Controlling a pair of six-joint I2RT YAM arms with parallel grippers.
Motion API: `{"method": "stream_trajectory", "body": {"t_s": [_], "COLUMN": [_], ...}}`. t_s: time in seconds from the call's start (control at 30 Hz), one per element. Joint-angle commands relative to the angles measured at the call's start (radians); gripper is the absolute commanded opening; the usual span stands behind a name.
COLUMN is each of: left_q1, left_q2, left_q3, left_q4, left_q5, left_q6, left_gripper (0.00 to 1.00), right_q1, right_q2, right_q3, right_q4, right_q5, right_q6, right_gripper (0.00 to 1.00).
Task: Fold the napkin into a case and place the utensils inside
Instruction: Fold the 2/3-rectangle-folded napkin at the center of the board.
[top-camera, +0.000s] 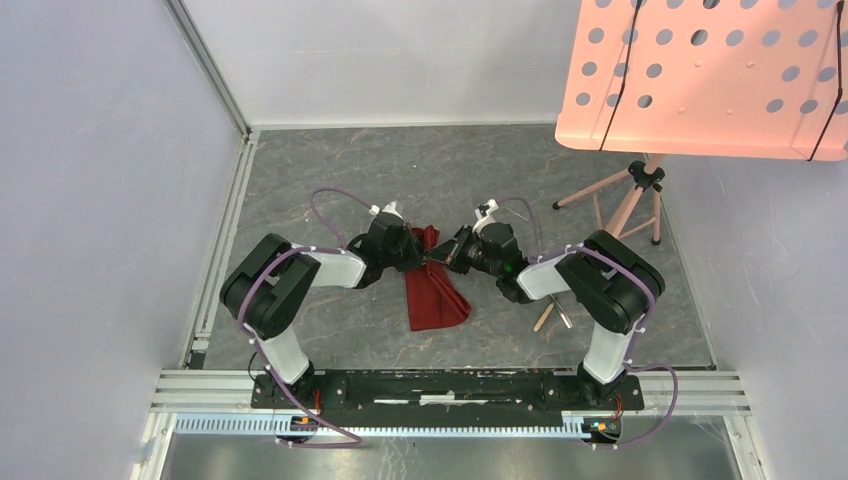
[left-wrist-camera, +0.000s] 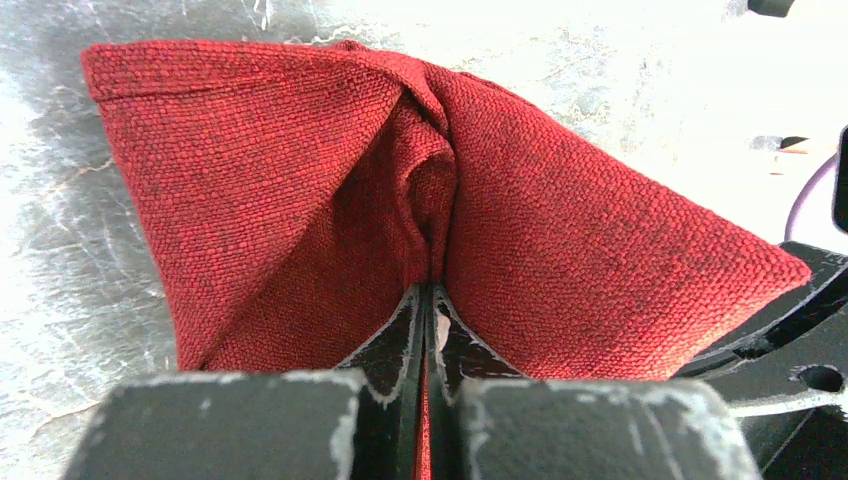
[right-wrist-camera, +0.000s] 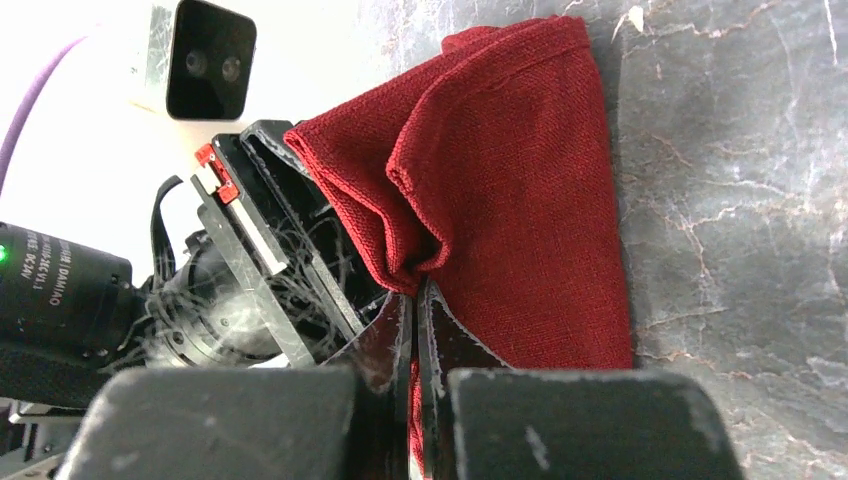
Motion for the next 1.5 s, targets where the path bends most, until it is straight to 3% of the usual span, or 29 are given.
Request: {"method": "stream_trajectory", "body": {"t_s": [0.0, 0.3, 0.5, 0.6, 0.9, 1.2, 1.47], "left_q1": [-0.002, 0.025, 0.118, 0.171, 0.176, 0.176, 0.176], "left_q2": [-0.030, -0.243, -0.405, -0.406, -0.278, -0.225, -0.238], "left_q3": [-0.031, -0.067, -0.148, -0.185, -0.204, -0.207, -0.218], "left_q4": [-0.016, -0.136, -0.257, -0.250, -0.131, -0.097, -0.112], "left_q5": [0.030, 0.126, 0.120, 0.142, 0.186, 0.201, 0.195], "left_q6": [0.041, 0.086, 0.102, 0.102, 0.083, 0.087, 0.119], "left_gripper": [0.07, 0.41, 0.49, 0.51, 0.39, 0.14, 0.08], "right_q1": [0.036, 0.036, 0.043, 0.050, 0.093, 0.139, 0.153], "right_q2": [-0.010, -0.011, -0.010, -0.007, 0.023, 0.083, 0.119], "right_q3": [-0.015, 0.012, 0.043, 0.054, 0.104, 0.161, 0.181], "right_q4": [0.115, 0.006, -0.046, -0.063, -0.109, -0.142, -0.151], "right_q5": [0.136, 0.183, 0.187, 0.201, 0.255, 0.331, 0.365], "right_q6": [0.131, 0.103, 0.091, 0.094, 0.104, 0.109, 0.080], "right_gripper": [0.00, 0.00, 0.00, 0.00, 0.00, 0.00, 0.00]}}
